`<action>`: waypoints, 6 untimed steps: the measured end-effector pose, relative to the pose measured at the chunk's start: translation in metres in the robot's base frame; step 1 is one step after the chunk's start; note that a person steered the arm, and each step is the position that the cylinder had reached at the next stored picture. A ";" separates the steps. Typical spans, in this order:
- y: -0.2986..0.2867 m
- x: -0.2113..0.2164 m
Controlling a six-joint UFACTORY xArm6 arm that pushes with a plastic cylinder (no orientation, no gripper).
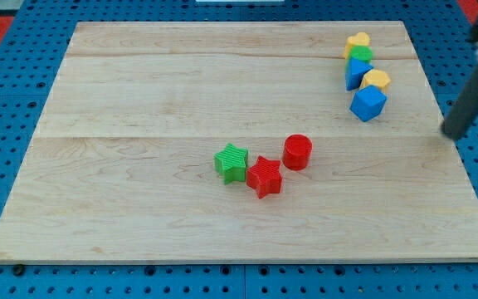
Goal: Move the green circle towards left side
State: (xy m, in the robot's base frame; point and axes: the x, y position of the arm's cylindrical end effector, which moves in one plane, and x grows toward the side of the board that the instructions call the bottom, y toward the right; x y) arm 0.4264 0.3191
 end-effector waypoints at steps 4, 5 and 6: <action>-0.048 -0.135; -0.091 -0.134; -0.138 -0.133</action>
